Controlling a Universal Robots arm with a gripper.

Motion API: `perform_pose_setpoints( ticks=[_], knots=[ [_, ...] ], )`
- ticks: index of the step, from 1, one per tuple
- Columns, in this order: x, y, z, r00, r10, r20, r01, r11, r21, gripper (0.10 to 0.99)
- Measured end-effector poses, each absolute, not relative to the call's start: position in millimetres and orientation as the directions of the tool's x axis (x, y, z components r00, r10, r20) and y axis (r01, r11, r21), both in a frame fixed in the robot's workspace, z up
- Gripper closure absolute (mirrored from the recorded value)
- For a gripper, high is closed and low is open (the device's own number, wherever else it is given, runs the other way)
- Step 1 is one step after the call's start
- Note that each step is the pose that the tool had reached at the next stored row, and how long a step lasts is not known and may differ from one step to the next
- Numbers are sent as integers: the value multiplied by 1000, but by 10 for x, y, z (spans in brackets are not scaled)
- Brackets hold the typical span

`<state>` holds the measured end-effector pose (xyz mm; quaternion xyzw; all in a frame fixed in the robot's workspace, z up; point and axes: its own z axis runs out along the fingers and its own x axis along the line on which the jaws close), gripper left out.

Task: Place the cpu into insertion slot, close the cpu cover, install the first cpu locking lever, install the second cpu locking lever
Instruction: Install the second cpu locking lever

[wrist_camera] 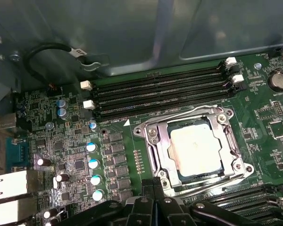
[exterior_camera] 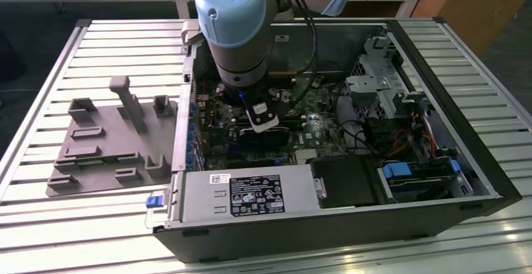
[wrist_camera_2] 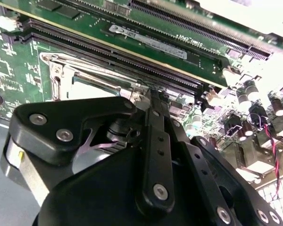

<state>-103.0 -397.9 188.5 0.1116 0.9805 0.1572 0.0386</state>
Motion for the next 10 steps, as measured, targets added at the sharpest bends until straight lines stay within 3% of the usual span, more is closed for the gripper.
perform_pose_setpoints(
  ticks=[10],
  knots=[
    [-1030,-3979,2018,-972,231,-40,207,926,317,980]
  ],
)
